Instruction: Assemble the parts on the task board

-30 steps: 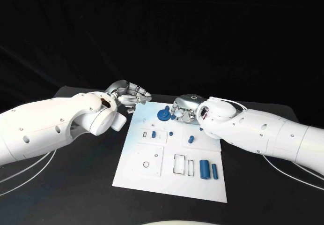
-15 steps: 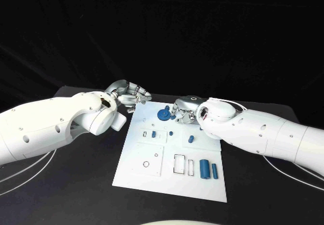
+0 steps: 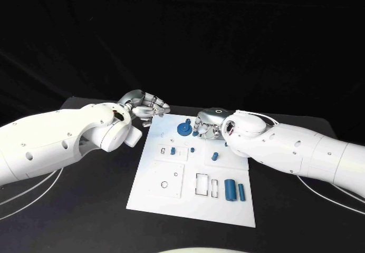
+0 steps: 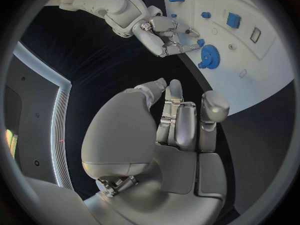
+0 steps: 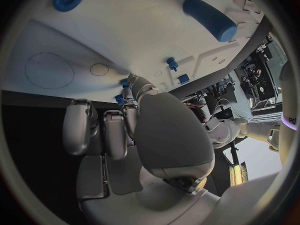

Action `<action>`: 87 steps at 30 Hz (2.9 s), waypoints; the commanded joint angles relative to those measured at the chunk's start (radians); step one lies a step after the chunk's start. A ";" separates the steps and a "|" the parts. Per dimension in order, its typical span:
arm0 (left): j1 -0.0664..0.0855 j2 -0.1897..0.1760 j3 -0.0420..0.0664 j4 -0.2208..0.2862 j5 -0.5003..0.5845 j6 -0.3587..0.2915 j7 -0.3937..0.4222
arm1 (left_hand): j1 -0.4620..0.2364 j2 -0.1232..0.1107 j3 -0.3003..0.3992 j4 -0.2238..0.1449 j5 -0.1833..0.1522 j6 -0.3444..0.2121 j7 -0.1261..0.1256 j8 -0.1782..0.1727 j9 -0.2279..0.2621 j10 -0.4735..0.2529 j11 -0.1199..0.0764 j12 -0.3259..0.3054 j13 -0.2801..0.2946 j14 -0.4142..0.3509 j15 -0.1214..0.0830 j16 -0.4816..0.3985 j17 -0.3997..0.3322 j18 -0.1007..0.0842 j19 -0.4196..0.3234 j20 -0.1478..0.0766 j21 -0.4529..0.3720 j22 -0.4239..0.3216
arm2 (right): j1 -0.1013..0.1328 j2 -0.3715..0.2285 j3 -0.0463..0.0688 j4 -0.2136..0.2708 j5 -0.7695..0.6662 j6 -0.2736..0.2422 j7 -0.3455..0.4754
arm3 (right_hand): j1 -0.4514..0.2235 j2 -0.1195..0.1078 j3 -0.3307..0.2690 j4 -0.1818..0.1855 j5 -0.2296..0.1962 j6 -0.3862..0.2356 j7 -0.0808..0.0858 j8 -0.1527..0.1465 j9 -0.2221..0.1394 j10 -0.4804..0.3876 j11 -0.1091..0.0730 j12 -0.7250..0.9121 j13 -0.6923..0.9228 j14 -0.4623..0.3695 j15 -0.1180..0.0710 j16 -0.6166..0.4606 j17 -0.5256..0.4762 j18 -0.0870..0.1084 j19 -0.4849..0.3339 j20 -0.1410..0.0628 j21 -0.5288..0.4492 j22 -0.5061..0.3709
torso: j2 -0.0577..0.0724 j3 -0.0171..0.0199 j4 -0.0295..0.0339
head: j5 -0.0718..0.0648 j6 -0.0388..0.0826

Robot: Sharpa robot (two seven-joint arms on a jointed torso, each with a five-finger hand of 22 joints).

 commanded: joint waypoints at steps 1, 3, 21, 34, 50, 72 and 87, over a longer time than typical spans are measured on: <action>0.000 0.001 0.001 0.000 0.005 0.002 0.003 | 0.007 -0.001 -0.008 0.000 -0.001 -0.001 0.005 -0.001 -0.001 -0.007 -0.001 -0.004 -0.001 -0.007 0.002 -0.006 -0.001 0.013 -0.008 0.002 -0.006 -0.001 | -0.001 -0.007 -0.001 0.013 -0.018 -0.033 -0.018 | -0.011 -0.001 0.006 0.000 -0.001 0.008 -0.001 0.007 0.001 0.007 -0.002 0.005 0.007 0.076 -0.007 0.007 0.135 -0.006 0.008 -0.001 0.007 0.107 | 0.000 -0.0006 0.0004 | 0.000 -0.002; 0.000 0.001 0.001 -0.001 0.005 0.002 0.003 | 0.007 -0.001 -0.008 0.000 -0.001 -0.001 0.005 -0.001 -0.001 -0.007 -0.001 -0.004 -0.001 -0.007 0.002 -0.006 -0.001 0.013 -0.008 0.002 -0.007 -0.001 | -0.001 -0.012 -0.001 0.020 -0.018 -0.045 -0.021 | -0.013 -0.002 0.006 -0.001 -0.001 0.009 -0.001 0.008 0.001 0.007 -0.002 0.006 0.008 0.076 -0.008 0.007 0.135 -0.006 0.010 -0.001 0.010 0.109 | 0.001 -0.0008 0.0004 | 0.000 -0.001; 0.000 0.002 0.001 -0.008 0.005 0.008 -0.003 | 0.006 0.000 -0.009 0.001 -0.002 -0.001 0.006 -0.001 -0.002 -0.007 -0.001 -0.004 -0.003 -0.007 0.003 -0.006 -0.001 0.012 -0.007 0.002 -0.007 -0.001 | -0.004 -0.024 -0.001 0.045 -0.019 -0.068 -0.027 | -0.039 -0.026 0.007 -0.008 -0.003 -0.024 0.010 -0.017 -0.010 -0.003 0.006 -0.007 -0.005 0.076 -0.003 0.007 0.135 -0.006 0.009 0.000 0.006 0.110 | 0.002 -0.0014 0.0009 | -0.001 0.000; 0.000 0.001 0.001 -0.007 0.005 0.008 -0.004 | 0.005 -0.001 -0.010 0.002 -0.002 -0.001 0.006 -0.001 -0.003 -0.007 0.000 -0.005 -0.005 -0.007 0.003 -0.006 -0.001 0.012 -0.006 0.002 -0.007 -0.001 | -0.005 -0.008 -0.001 0.017 -0.023 -0.007 -0.028 | -0.056 -0.050 0.004 -0.022 -0.012 -0.087 0.024 -0.044 -0.029 -0.020 0.019 -0.022 -0.020 0.077 0.009 0.010 0.141 -0.002 -0.003 0.010 -0.016 0.102 | 0.003 -0.0016 0.0012 | 0.000 -0.003; 0.000 0.003 0.001 -0.007 0.005 0.008 -0.006 | 0.005 -0.001 -0.010 0.002 -0.002 -0.001 0.006 -0.001 -0.003 -0.007 0.000 -0.005 -0.005 -0.007 0.003 -0.006 -0.001 0.012 -0.006 0.002 -0.007 -0.001 | -0.006 0.010 -0.001 -0.002 -0.018 0.022 -0.014 | -0.063 -0.036 0.011 -0.021 -0.011 -0.073 0.021 -0.035 -0.028 -0.016 0.017 -0.016 -0.013 0.077 0.009 0.011 0.143 -0.002 -0.004 0.012 -0.018 0.103 | 0.002 -0.0017 -0.0005 | 0.001 -0.005; 0.000 0.003 0.001 -0.009 0.005 0.012 -0.010 | 0.005 0.000 -0.012 0.003 -0.002 -0.002 0.006 -0.001 -0.005 -0.007 0.000 -0.005 -0.007 -0.005 0.003 -0.004 0.001 0.012 -0.004 0.002 -0.006 0.001 | -0.008 0.008 -0.004 -0.005 -0.027 0.089 -0.025 | -0.071 -0.025 0.019 -0.026 -0.013 -0.047 0.015 -0.027 -0.026 -0.012 0.012 -0.012 -0.009 0.077 0.004 0.011 0.142 -0.001 -0.004 0.010 -0.020 0.104 | 0.002 -0.0017 -0.0005 | 0.001 -0.010; 0.000 0.003 0.001 -0.010 0.005 0.013 -0.011 | 0.005 0.000 -0.012 0.003 -0.002 -0.002 0.006 -0.001 -0.005 -0.007 0.000 -0.005 -0.008 -0.004 0.003 -0.002 0.003 0.011 -0.003 0.002 -0.005 0.003 | -0.008 0.006 -0.006 0.010 -0.050 0.066 -0.042 | -0.097 -0.051 -0.003 -0.030 -0.019 -0.059 0.023 -0.037 -0.032 -0.019 0.019 -0.018 -0.016 0.076 0.009 0.009 0.142 -0.002 -0.003 0.011 -0.021 0.107 | 0.003 -0.0021 0.0002 | -0.002 -0.011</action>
